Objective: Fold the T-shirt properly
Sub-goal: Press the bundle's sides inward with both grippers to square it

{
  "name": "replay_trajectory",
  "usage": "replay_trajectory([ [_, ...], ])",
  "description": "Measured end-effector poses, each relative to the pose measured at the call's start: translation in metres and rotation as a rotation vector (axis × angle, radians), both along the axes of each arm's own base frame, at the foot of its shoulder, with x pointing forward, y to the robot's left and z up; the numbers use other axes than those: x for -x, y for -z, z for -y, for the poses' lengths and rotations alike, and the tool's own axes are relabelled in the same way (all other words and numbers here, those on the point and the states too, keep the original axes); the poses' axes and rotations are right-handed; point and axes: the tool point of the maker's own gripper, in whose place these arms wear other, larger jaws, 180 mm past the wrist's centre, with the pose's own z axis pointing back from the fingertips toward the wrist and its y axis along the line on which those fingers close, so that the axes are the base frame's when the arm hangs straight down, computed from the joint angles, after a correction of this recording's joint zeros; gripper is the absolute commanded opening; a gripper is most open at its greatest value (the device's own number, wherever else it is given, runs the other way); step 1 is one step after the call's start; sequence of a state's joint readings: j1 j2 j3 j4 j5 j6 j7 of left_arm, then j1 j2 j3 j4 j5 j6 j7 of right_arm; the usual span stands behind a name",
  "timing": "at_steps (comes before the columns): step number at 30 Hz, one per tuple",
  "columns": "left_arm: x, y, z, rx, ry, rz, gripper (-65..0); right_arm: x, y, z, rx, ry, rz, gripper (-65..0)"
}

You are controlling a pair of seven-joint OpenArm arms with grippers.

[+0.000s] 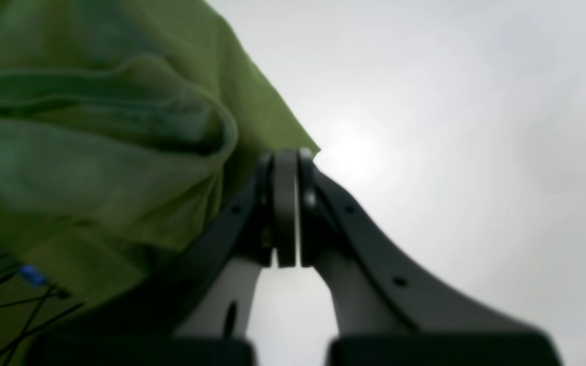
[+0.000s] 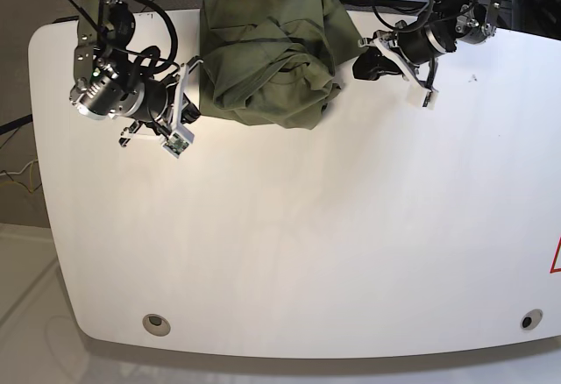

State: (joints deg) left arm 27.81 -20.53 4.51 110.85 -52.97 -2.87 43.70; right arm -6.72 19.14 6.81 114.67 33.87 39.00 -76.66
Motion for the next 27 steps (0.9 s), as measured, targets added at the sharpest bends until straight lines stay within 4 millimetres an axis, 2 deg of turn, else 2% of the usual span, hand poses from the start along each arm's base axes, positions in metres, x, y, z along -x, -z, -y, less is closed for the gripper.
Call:
replay_trajectory([
  [5, 0.002, 0.004, -0.001, -0.007, -0.017, -0.029, -64.1, 0.014, 0.002, 0.011, -0.045, 0.047, -0.049, -65.0],
  [9, 0.003, 0.005, -0.004, -0.014, -0.028, -0.040, -64.1, 0.028, 0.003, 0.005, -0.114, 0.054, -0.108, -65.0],
  [15, 0.003, 0.005, -0.003, -0.012, -0.028, -0.039, -64.1, 0.040, 0.009, 0.008, -0.127, 0.094, -0.159, -65.0],
  [27, 0.014, 0.019, 0.013, -0.021, -0.069, -0.151, -64.1, 0.070, 0.025, 0.001, -0.148, 0.109, -0.244, -65.0],
])
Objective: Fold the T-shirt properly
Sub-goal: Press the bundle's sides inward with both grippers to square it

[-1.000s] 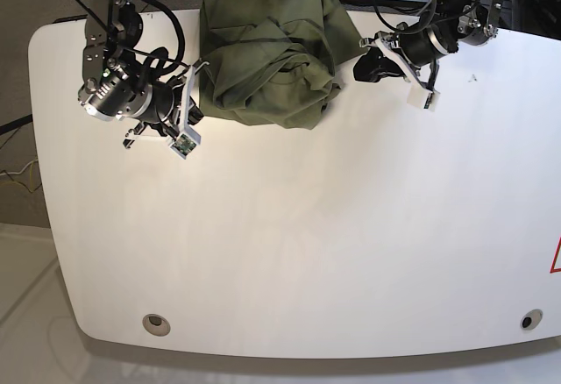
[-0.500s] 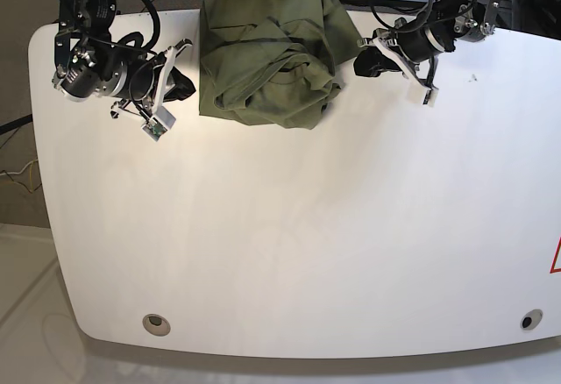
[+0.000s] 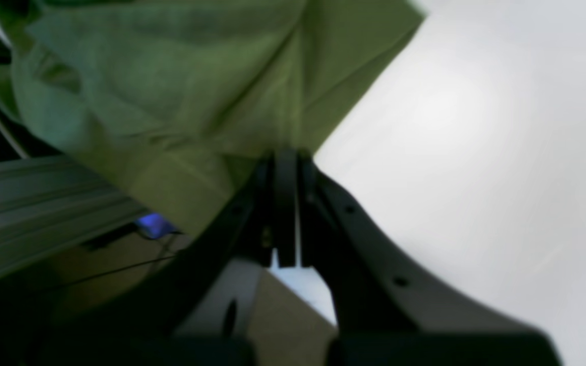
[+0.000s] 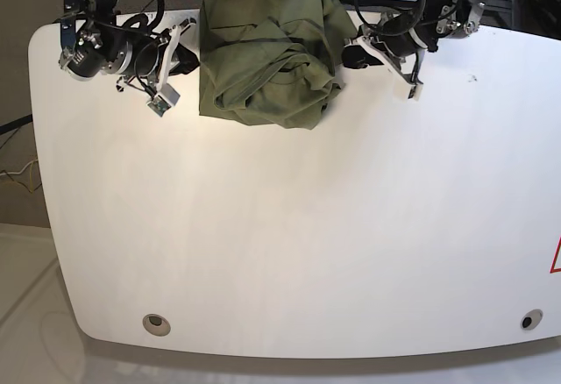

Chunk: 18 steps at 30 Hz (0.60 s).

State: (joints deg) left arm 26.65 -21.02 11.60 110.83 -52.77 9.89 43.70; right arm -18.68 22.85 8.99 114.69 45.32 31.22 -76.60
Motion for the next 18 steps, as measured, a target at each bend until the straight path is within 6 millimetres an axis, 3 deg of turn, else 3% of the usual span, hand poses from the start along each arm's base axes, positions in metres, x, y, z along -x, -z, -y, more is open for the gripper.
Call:
replay_trajectory([
  [3, 0.000, -0.002, 0.008, 0.023, 0.013, 0.002, -64.1, 0.009, 0.004, -0.003, -0.010, 0.001, -0.025, -65.0],
  [18, 0.004, 0.007, 0.004, 0.009, 0.000, -0.025, -64.1, 0.039, 0.016, -0.005, -0.010, -0.006, -0.106, -65.0],
])
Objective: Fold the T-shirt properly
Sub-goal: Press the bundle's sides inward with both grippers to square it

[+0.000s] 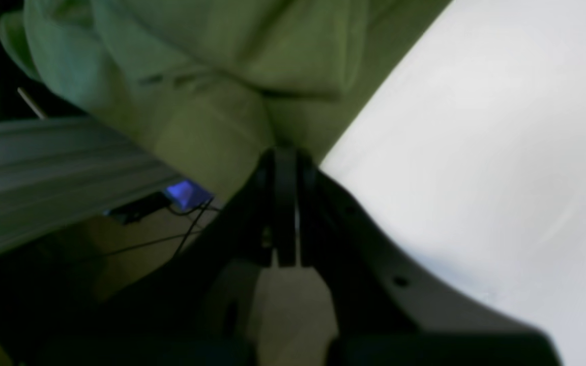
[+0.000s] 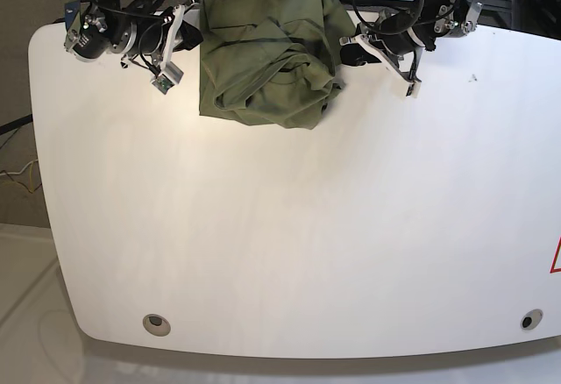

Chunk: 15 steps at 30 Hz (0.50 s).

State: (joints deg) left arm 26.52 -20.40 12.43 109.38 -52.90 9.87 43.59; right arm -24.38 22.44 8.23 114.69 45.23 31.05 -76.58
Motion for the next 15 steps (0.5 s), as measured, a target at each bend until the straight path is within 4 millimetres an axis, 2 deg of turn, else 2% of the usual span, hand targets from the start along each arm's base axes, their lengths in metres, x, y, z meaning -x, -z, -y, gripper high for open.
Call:
replay_trajectory([
  [2, 0.000, 0.003, 0.001, 0.000, -0.009, -0.003, -64.1, 0.004, 0.002, -0.005, -0.002, -0.024, -0.010, -65.0],
  [6, -0.001, 0.010, 0.000, -0.056, -0.006, 0.012, -64.1, 0.012, 0.003, -0.029, -0.055, -0.078, -0.022, -65.0],
  [15, -0.008, 0.021, 0.004, -0.182, -0.009, 0.065, -64.1, 0.020, 0.008, -0.062, -0.095, -0.052, -0.081, -65.0],
])
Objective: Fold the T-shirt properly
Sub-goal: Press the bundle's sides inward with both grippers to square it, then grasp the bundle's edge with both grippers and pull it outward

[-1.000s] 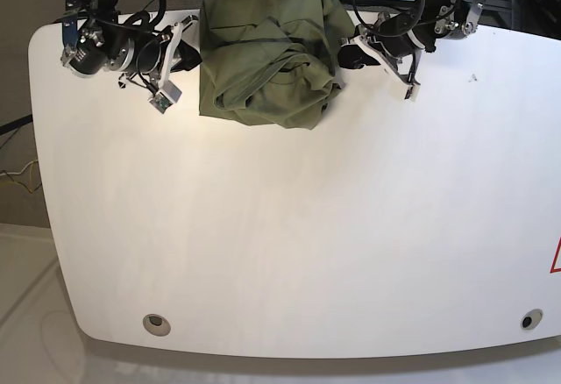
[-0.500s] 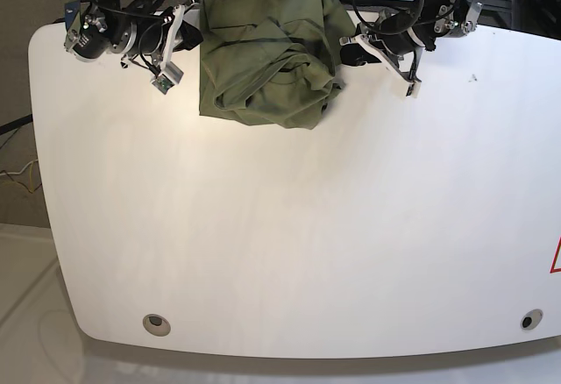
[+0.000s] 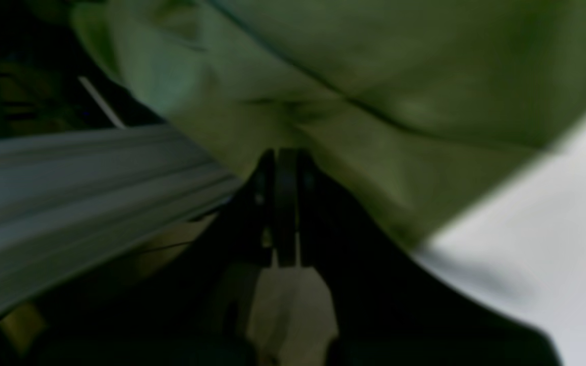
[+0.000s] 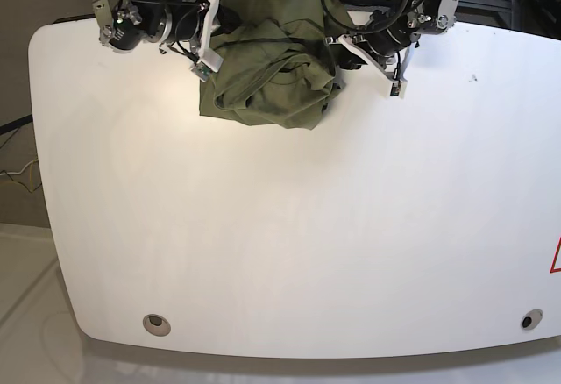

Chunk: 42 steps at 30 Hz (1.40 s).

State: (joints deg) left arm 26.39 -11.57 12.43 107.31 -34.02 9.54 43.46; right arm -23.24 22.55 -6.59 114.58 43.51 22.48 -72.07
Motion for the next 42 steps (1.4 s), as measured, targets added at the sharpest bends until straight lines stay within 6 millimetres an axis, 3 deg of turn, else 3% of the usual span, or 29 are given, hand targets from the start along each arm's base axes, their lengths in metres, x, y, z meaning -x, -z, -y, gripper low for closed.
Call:
replay_trajectory([
  [5, -0.006, 0.012, 0.010, 0.028, 0.028, 0.018, -64.1, -0.003, 0.006, -0.010, 0.012, -0.011, -0.010, -65.0],
  [16, -0.033, 0.033, 0.028, 0.195, 0.077, 0.062, -64.1, -0.024, 0.018, -0.005, 0.102, 0.014, 0.041, -65.0],
  [32, -0.056, 0.031, 0.028, 0.177, 0.072, 0.140, -64.1, -0.060, 0.030, -0.015, 0.143, 0.044, 0.082, -65.0],
  [42, -0.095, 0.024, 0.015, 0.097, 0.079, 0.177, -64.1, -0.094, 0.027, -0.042, 0.194, -0.013, 0.203, -65.0],
])
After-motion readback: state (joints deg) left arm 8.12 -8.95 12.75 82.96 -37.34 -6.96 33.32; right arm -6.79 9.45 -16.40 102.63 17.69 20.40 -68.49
